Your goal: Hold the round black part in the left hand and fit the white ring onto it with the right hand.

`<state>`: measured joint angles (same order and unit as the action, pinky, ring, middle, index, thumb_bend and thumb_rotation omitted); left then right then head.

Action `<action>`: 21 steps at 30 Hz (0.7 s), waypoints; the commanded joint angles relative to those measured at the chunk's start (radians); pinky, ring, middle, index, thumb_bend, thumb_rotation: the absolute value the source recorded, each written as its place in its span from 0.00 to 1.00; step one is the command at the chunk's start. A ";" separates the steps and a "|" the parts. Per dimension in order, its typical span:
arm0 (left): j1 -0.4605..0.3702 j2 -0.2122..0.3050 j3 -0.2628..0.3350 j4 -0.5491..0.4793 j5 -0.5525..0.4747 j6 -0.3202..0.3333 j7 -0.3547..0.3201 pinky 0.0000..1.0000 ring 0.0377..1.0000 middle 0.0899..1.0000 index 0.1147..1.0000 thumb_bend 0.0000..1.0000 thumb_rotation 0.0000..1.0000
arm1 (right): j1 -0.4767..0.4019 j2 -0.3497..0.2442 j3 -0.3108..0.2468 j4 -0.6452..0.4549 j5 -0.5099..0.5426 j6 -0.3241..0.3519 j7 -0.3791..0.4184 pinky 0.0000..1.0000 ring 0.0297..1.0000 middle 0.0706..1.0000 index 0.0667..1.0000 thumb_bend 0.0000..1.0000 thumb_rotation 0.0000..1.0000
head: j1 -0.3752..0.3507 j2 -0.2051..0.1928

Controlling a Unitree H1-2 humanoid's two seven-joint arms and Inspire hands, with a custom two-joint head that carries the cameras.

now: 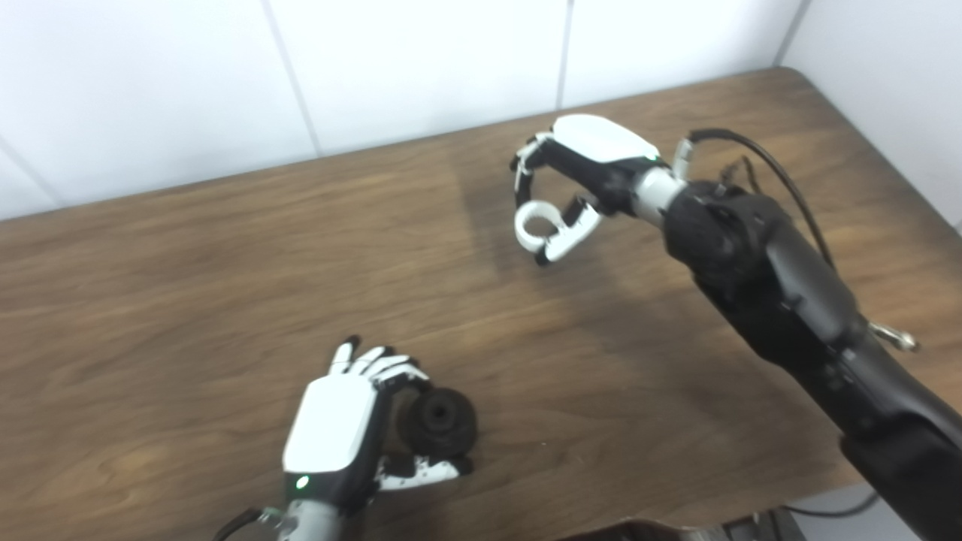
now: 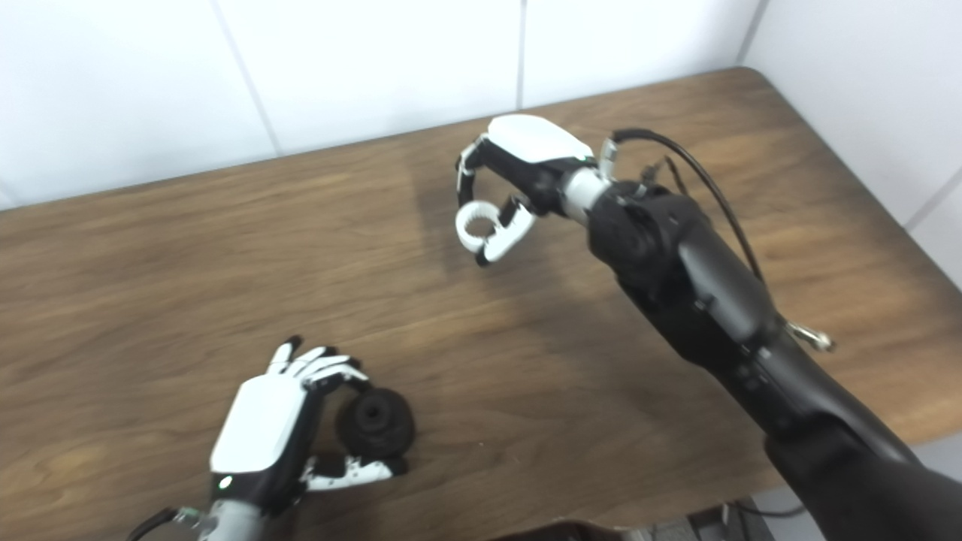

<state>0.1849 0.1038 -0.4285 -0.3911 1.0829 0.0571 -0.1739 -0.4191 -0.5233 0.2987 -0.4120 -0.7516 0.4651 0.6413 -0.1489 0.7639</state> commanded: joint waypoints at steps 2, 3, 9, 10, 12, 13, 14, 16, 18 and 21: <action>-0.010 -0.012 -0.017 0.014 0.020 0.000 0.001 1.00 0.87 0.75 0.42 0.52 0.05 | -0.011 -0.003 -0.010 -0.067 -0.001 -0.016 0.008 1.00 0.92 0.81 0.45 0.52 0.14 | 0.032 0.006; -0.011 -0.015 -0.020 0.017 0.021 0.001 0.004 1.00 0.87 0.75 0.41 0.52 0.05 | -0.005 -0.001 -0.008 -0.077 0.001 -0.019 0.013 1.00 0.92 0.81 0.45 0.52 0.14 | 0.035 0.007; -0.019 -0.029 -0.036 0.014 0.045 0.025 -0.013 1.00 0.87 0.75 0.41 0.52 0.05 | 0.021 0.010 0.007 -0.140 -0.012 -0.018 0.055 1.00 0.94 0.82 0.45 0.52 0.14 | 0.074 0.018; -0.021 -0.031 -0.038 0.014 0.047 0.027 -0.013 1.00 0.88 0.75 0.42 0.52 0.05 | 0.024 0.015 0.010 -0.150 -0.016 -0.016 0.062 1.00 0.94 0.82 0.45 0.52 0.14 | 0.075 0.019; -0.024 -0.034 -0.040 0.015 0.049 0.032 -0.017 1.00 0.88 0.75 0.42 0.52 0.05 | 0.031 0.027 0.015 -0.167 -0.019 -0.015 0.072 1.00 0.94 0.82 0.45 0.52 0.14 | 0.078 0.021; -0.026 -0.035 -0.041 0.014 0.050 0.035 -0.020 1.00 0.88 0.75 0.42 0.52 0.05 | 0.036 0.032 0.017 -0.175 -0.017 -0.015 0.077 1.00 0.93 0.81 0.45 0.52 0.14 | 0.079 0.023; -0.027 -0.037 -0.042 0.014 0.051 0.038 -0.022 1.00 0.88 0.76 0.42 0.52 0.05 | 0.041 0.036 0.019 -0.183 -0.016 -0.015 0.083 1.00 0.94 0.81 0.45 0.52 0.14 | 0.081 0.025; -0.030 -0.036 -0.044 0.013 0.055 0.040 -0.024 1.00 0.88 0.76 0.42 0.52 0.05 | 0.051 0.041 0.026 -0.200 -0.021 -0.014 0.101 1.00 0.94 0.81 0.45 0.52 0.14 | 0.084 0.027; -0.033 -0.036 -0.046 0.013 0.060 0.043 -0.026 1.00 0.87 0.76 0.42 0.52 0.05 | 0.060 0.046 0.035 -0.215 -0.031 -0.012 0.121 1.00 0.94 0.82 0.45 0.52 0.14 | 0.085 0.029; -0.036 -0.037 -0.047 0.015 0.062 0.046 -0.024 1.00 0.87 0.76 0.42 0.52 0.05 | 0.075 0.055 0.045 -0.234 -0.044 -0.017 0.138 1.00 0.94 0.81 0.45 0.52 0.14 | 0.085 0.032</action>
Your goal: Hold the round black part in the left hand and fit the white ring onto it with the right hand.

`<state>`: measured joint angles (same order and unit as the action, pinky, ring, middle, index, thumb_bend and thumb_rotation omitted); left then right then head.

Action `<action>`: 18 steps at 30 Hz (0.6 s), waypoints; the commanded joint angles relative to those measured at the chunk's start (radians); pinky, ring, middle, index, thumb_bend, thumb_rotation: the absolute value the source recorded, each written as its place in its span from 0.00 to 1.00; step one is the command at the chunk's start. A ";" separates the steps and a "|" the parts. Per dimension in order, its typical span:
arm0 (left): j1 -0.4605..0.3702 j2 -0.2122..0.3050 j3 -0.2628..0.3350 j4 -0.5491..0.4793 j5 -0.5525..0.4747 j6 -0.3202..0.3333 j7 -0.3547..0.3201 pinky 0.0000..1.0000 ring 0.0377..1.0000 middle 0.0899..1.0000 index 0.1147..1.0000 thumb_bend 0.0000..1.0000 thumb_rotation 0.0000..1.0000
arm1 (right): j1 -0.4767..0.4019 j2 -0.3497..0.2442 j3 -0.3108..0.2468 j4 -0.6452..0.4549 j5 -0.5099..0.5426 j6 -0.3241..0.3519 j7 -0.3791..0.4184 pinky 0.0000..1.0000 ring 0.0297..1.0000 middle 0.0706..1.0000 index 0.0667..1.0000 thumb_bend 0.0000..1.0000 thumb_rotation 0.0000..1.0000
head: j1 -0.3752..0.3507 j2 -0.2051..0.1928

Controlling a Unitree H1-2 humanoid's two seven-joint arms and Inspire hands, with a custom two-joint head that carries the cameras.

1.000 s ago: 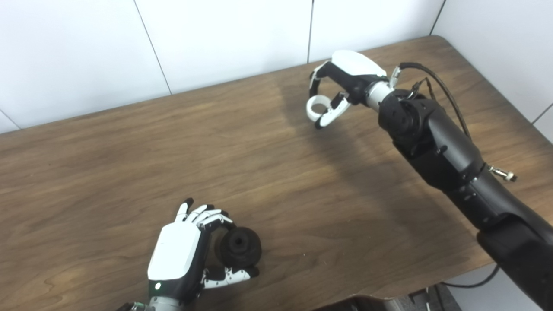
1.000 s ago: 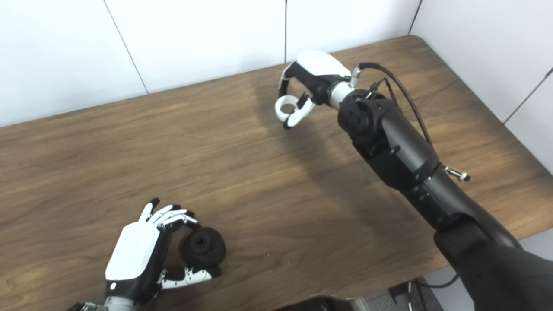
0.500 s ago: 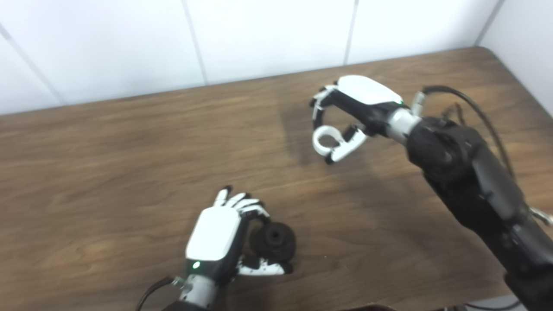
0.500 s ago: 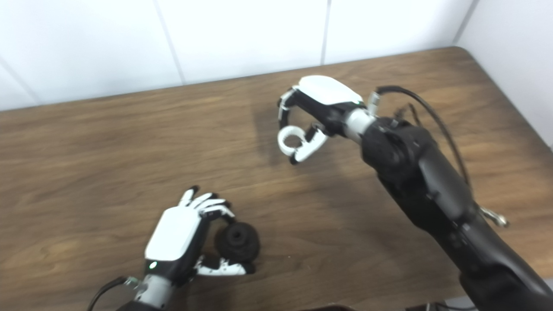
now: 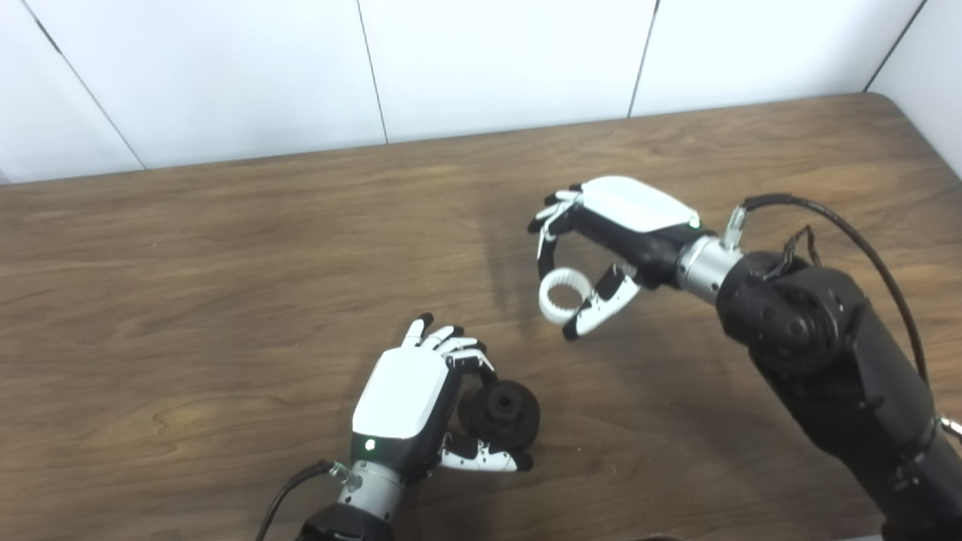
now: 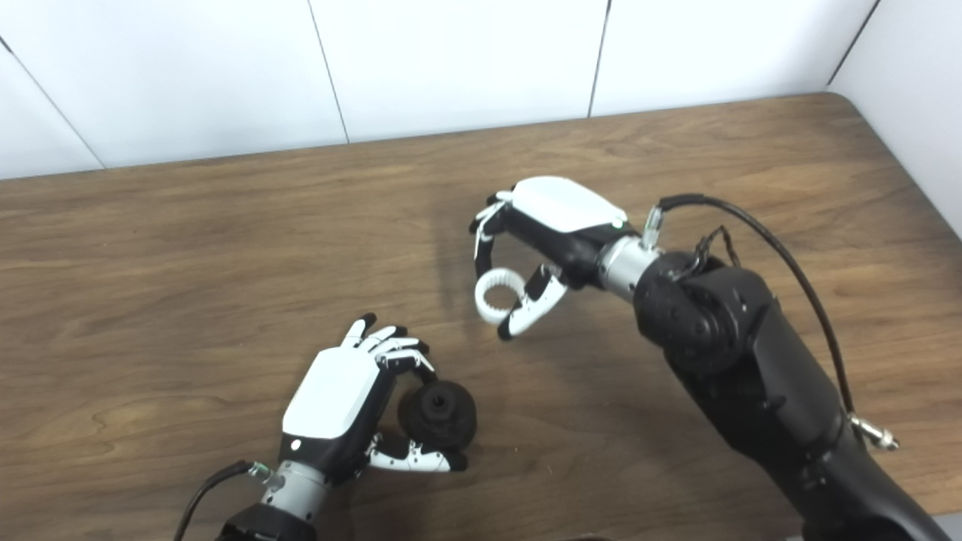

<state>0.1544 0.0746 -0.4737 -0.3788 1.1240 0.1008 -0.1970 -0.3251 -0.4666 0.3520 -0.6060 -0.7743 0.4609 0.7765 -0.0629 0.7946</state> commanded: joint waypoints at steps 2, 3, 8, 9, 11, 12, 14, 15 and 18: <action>-0.007 -0.008 -0.003 0.002 0.022 0.006 -0.003 1.00 0.87 0.76 0.42 0.52 0.06 | -0.014 0.003 0.000 -0.054 -0.028 -0.015 0.016 1.00 0.94 0.81 0.45 0.52 0.14 | 0.000 0.009; -0.008 -0.008 -0.003 0.001 0.022 0.007 -0.004 1.00 0.87 0.76 0.42 0.52 0.06 | -0.012 0.006 0.004 -0.062 -0.031 -0.017 0.023 1.00 0.94 0.81 0.45 0.52 0.14 | 0.000 0.009; -0.012 -0.009 -0.003 0.005 0.023 0.009 -0.004 1.00 0.87 0.76 0.42 0.52 0.06 | -0.001 0.027 0.017 -0.100 -0.036 -0.031 0.045 1.00 0.93 0.80 0.45 0.52 0.14 | 0.002 0.018; -0.013 -0.010 -0.003 0.006 0.023 0.009 -0.004 1.00 0.87 0.76 0.42 0.52 0.06 | 0.000 0.030 0.019 -0.105 -0.039 -0.033 0.050 1.00 0.93 0.80 0.45 0.52 0.14 | 0.003 0.019; -0.017 -0.011 -0.002 0.009 0.023 0.011 -0.005 1.00 0.87 0.76 0.42 0.52 0.06 | 0.004 0.038 0.021 -0.120 -0.037 -0.035 0.063 1.00 0.94 0.81 0.45 0.52 0.14 | 0.004 0.022; -0.018 -0.012 -0.003 0.011 0.023 0.011 -0.005 1.00 0.87 0.76 0.42 0.52 0.06 | 0.005 0.041 0.020 -0.124 -0.035 -0.037 0.068 1.00 0.94 0.81 0.45 0.52 0.14 | 0.004 0.022; -0.021 -0.014 -0.003 0.015 0.025 0.012 -0.003 1.00 0.87 0.76 0.42 0.52 0.06 | 0.006 0.051 0.024 -0.142 -0.046 -0.030 0.095 1.00 0.94 0.82 0.45 0.52 0.14 | 0.004 0.025; -0.021 -0.014 -0.003 0.016 0.025 0.012 -0.002 1.00 0.87 0.76 0.42 0.52 0.06 | 0.007 0.055 0.024 -0.148 -0.050 -0.028 0.105 1.00 0.94 0.82 0.45 0.52 0.14 | 0.004 0.025; -0.024 -0.016 -0.003 0.019 0.025 0.012 0.000 1.00 0.87 0.76 0.42 0.52 0.05 | 0.012 0.068 0.027 -0.164 -0.052 -0.031 0.127 1.00 0.94 0.82 0.45 0.52 0.14 | 0.006 0.028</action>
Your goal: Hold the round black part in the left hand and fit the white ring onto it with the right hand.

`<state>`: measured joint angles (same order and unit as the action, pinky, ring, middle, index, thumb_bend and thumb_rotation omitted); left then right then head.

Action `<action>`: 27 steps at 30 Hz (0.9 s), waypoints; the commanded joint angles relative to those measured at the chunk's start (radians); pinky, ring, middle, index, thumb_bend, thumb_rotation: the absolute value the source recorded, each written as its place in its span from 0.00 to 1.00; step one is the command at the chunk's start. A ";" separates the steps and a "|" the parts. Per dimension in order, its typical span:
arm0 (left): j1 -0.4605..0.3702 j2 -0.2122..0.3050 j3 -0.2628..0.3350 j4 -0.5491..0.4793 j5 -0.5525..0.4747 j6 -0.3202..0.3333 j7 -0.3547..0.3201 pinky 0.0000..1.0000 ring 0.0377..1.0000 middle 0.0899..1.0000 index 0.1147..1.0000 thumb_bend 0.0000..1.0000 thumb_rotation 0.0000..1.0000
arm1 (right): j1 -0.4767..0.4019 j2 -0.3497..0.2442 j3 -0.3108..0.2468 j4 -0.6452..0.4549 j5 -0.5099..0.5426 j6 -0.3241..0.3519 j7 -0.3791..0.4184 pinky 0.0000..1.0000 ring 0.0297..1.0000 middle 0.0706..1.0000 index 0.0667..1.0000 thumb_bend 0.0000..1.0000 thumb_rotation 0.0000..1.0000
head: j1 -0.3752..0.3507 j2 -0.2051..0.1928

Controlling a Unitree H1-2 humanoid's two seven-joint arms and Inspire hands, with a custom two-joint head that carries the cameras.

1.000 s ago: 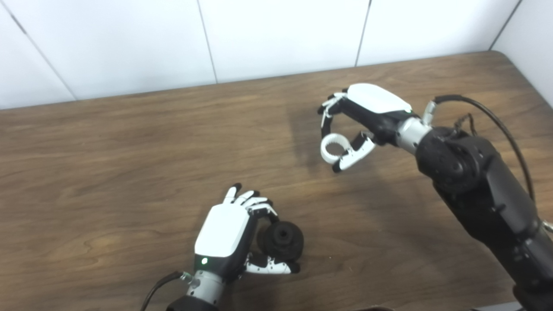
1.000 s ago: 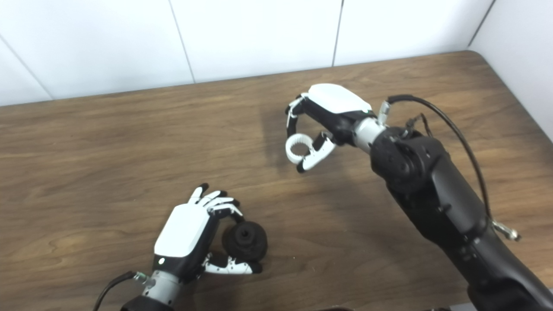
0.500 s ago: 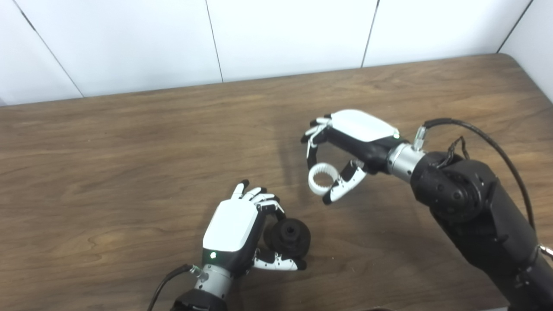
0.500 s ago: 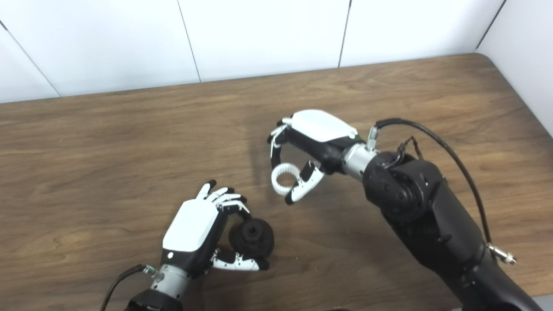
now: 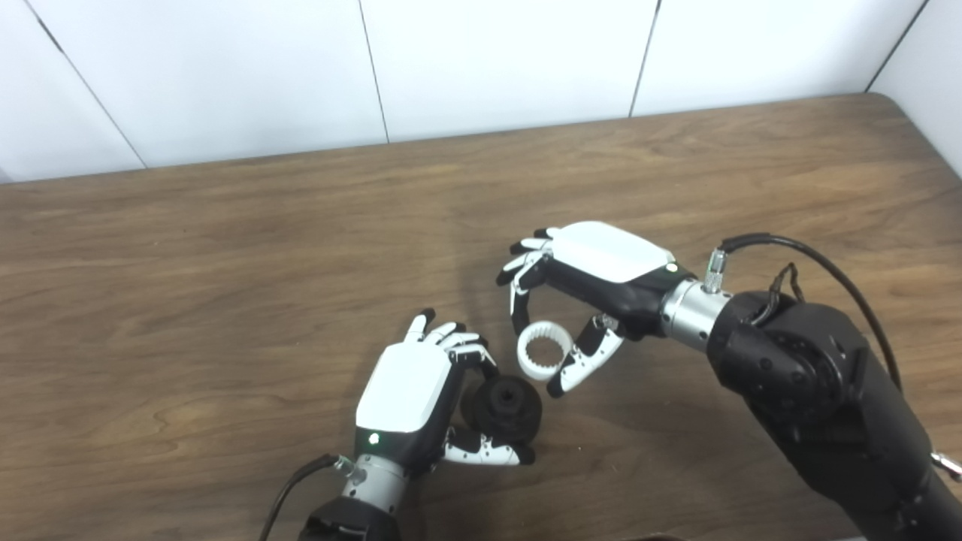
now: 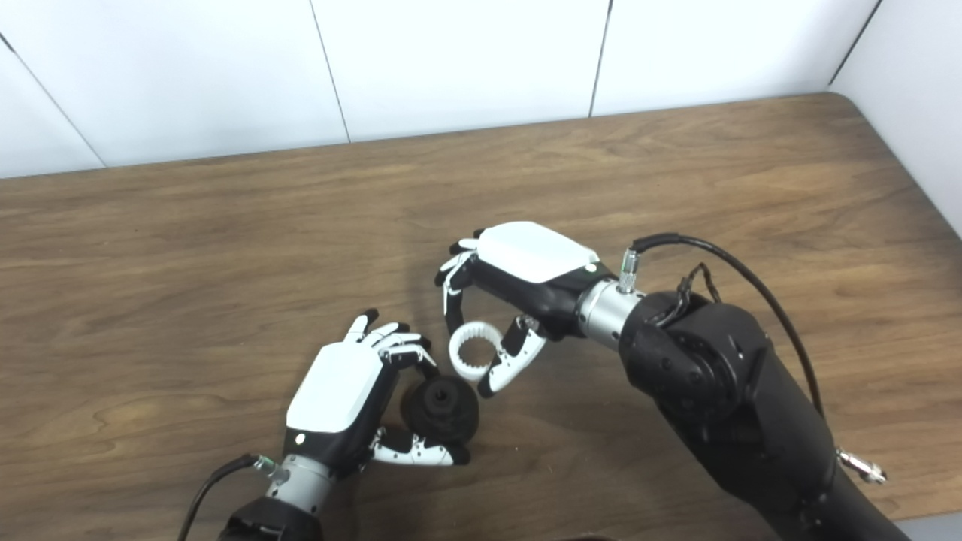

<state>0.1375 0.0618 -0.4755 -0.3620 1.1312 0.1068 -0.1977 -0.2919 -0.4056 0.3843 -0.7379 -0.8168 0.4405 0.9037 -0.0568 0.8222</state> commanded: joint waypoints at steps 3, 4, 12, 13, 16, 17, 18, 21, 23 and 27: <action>-0.009 -0.008 -0.001 0.006 0.017 0.007 0.003 1.00 0.87 0.76 0.42 0.52 0.05 | -0.019 0.019 -0.008 -0.043 -0.015 -0.008 0.022 1.00 0.94 0.83 0.45 0.52 0.14 | 0.003 0.006; -0.010 -0.009 -0.001 0.007 0.017 0.006 0.005 1.00 0.87 0.76 0.42 0.52 0.05 | -0.019 0.023 -0.009 -0.046 -0.016 -0.006 0.030 1.00 0.95 0.83 0.45 0.52 0.14 | 0.005 0.007; -0.016 -0.017 -0.002 0.005 0.023 0.013 0.000 1.00 0.87 0.75 0.42 0.52 0.05 | -0.007 0.040 -0.016 -0.055 -0.017 -0.013 0.061 1.00 0.95 0.83 0.45 0.52 0.14 | 0.014 0.023; -0.017 -0.017 -0.003 0.004 0.023 0.015 -0.003 1.00 0.88 0.75 0.42 0.52 0.05 | -0.005 0.042 -0.016 -0.053 -0.017 -0.015 0.063 1.00 0.95 0.83 0.45 0.52 0.14 | 0.016 0.025; -0.020 -0.018 -0.004 0.004 0.025 0.015 -0.003 1.00 0.88 0.75 0.42 0.52 0.05 | 0.003 0.046 -0.014 -0.047 -0.012 -0.022 0.058 1.00 0.96 0.83 0.45 0.52 0.14 | 0.017 0.030; -0.021 -0.018 -0.004 0.005 0.026 0.015 -0.003 1.00 0.87 0.75 0.42 0.52 0.05 | 0.006 0.047 -0.014 -0.045 -0.010 -0.026 0.054 1.00 0.95 0.83 0.45 0.52 0.14 | 0.017 0.031; -0.022 -0.019 -0.004 0.006 0.027 0.016 -0.003 1.00 0.88 0.75 0.42 0.52 0.05 | 0.008 0.047 -0.014 -0.043 -0.009 -0.030 0.052 1.00 0.95 0.83 0.45 0.52 0.14 | 0.018 0.032; -0.024 -0.024 -0.006 0.000 0.037 0.029 -0.020 1.00 0.88 0.75 0.42 0.52 0.06 | 0.014 0.049 -0.014 -0.031 -0.012 -0.044 0.045 1.00 0.95 0.83 0.45 0.52 0.14 | 0.020 0.035; -0.026 -0.025 -0.007 -0.001 0.038 0.032 -0.021 1.00 0.88 0.75 0.42 0.52 0.06 | 0.016 0.050 -0.013 -0.022 -0.015 -0.052 0.041 1.00 0.95 0.83 0.45 0.52 0.14 | 0.021 0.036; -0.029 -0.027 -0.010 -0.008 0.046 0.039 -0.031 1.00 0.87 0.75 0.42 0.52 0.06 | 0.017 0.054 -0.013 -0.010 -0.021 -0.062 0.035 1.00 0.95 0.83 0.45 0.52 0.14 | 0.022 0.038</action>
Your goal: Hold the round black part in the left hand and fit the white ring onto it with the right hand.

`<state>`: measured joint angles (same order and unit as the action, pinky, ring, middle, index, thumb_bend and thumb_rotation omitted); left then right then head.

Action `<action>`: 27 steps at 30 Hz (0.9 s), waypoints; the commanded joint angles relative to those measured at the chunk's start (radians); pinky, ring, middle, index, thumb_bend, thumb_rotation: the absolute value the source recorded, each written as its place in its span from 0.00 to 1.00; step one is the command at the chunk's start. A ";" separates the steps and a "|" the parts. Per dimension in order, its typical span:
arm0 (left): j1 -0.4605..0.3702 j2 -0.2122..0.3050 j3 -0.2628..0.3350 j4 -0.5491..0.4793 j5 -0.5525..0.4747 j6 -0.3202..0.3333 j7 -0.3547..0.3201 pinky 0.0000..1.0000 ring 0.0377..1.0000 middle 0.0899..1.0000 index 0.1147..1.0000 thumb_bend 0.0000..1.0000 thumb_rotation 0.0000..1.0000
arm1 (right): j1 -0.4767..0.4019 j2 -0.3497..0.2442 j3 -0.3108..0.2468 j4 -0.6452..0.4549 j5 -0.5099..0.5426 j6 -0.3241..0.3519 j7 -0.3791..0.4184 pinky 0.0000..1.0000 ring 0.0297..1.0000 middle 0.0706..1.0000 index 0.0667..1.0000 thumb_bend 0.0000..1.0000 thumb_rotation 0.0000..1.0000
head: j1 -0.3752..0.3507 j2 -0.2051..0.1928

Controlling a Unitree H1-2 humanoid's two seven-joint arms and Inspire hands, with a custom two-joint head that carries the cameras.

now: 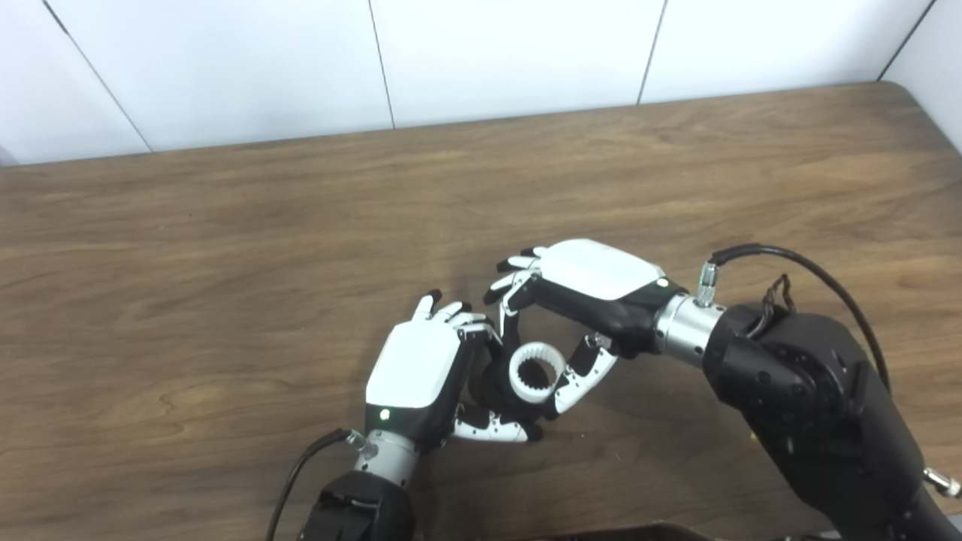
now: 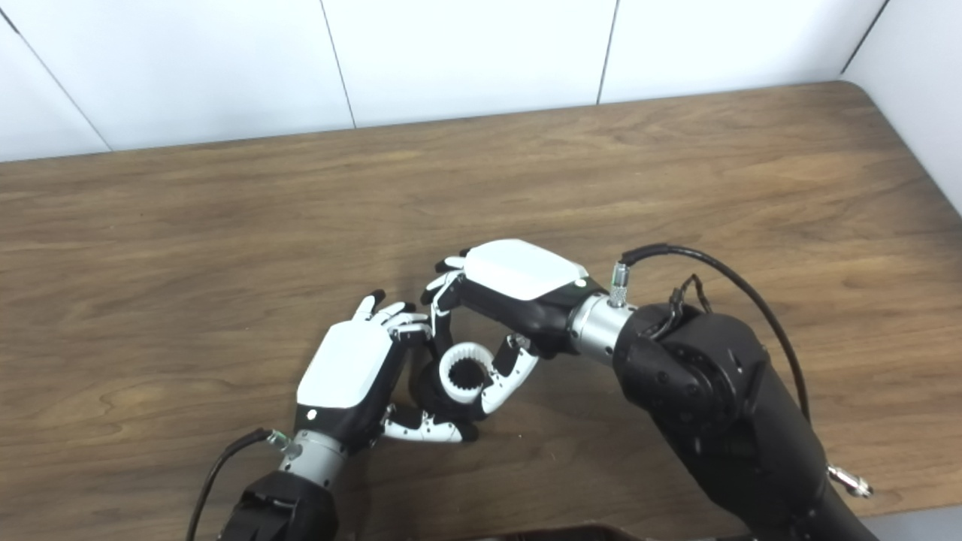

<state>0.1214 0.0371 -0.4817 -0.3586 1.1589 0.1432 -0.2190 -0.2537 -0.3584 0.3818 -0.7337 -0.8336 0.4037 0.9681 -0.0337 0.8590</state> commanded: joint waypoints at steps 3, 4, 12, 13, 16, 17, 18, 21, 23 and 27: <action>-0.014 -0.004 -0.004 -0.011 0.020 0.003 -0.008 1.00 0.87 0.75 0.42 0.52 0.06 | -0.018 0.010 -0.013 -0.003 -0.006 -0.031 -0.034 1.00 0.96 0.83 0.45 0.52 0.14 | 0.001 0.003; -0.014 -0.004 -0.005 -0.010 0.020 0.001 -0.004 1.00 0.87 0.75 0.42 0.52 0.06 | -0.017 0.011 -0.013 0.000 -0.006 -0.034 -0.036 1.00 0.96 0.83 0.45 0.52 0.14 | 0.001 0.003; -0.018 -0.004 -0.005 -0.010 0.019 0.001 -0.010 1.00 0.87 0.75 0.42 0.52 0.06 | -0.015 0.019 -0.010 0.023 -0.010 -0.047 -0.051 1.00 0.96 0.84 0.45 0.52 0.14 | -0.003 0.006; -0.017 -0.005 -0.005 -0.011 0.018 0.001 -0.009 1.00 0.87 0.75 0.42 0.52 0.06 | -0.014 0.021 -0.010 0.025 -0.011 -0.049 -0.054 1.00 0.96 0.84 0.45 0.52 0.14 | -0.001 0.007; -0.015 -0.007 -0.007 -0.015 0.020 0.002 -0.012 1.00 0.87 0.75 0.42 0.52 0.06 | -0.012 0.023 -0.009 0.026 -0.014 -0.053 -0.058 1.00 0.96 0.84 0.45 0.52 0.14 | -0.001 0.010; -0.015 -0.007 -0.007 -0.017 0.020 0.002 -0.014 1.00 0.87 0.75 0.42 0.52 0.06 | -0.011 0.025 -0.009 0.026 -0.013 -0.053 -0.058 1.00 0.96 0.84 0.45 0.52 0.14 | -0.001 0.010; -0.015 -0.007 -0.006 -0.017 0.019 0.002 -0.014 1.00 0.87 0.75 0.42 0.52 0.06 | -0.010 0.027 -0.010 0.028 -0.012 -0.053 -0.059 1.00 0.96 0.84 0.45 0.52 0.14 | -0.001 0.010; -0.014 -0.008 -0.005 -0.016 0.016 -0.001 -0.012 1.00 0.87 0.75 0.42 0.52 0.06 | -0.008 0.033 -0.008 0.033 -0.013 -0.055 -0.063 1.00 0.96 0.84 0.45 0.52 0.13 | -0.001 0.010; -0.013 -0.008 -0.006 -0.019 0.016 -0.002 -0.011 1.00 0.87 0.75 0.42 0.52 0.06 | -0.008 0.035 -0.006 0.033 -0.017 -0.054 -0.061 1.00 0.96 0.84 0.45 0.52 0.14 | 0.002 0.014; -0.013 -0.010 -0.005 -0.019 0.017 -0.001 -0.010 1.00 0.87 0.75 0.42 0.52 0.06 | -0.007 0.043 -0.003 0.040 -0.019 -0.057 -0.065 1.00 0.96 0.84 0.45 0.52 0.14 | 0.002 0.014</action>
<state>0.1171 0.0324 -0.4833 -0.3598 1.1616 0.1439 -0.2338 -0.2451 -0.3255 0.3831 -0.6837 -0.8486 0.3729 0.9356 -0.0307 0.8728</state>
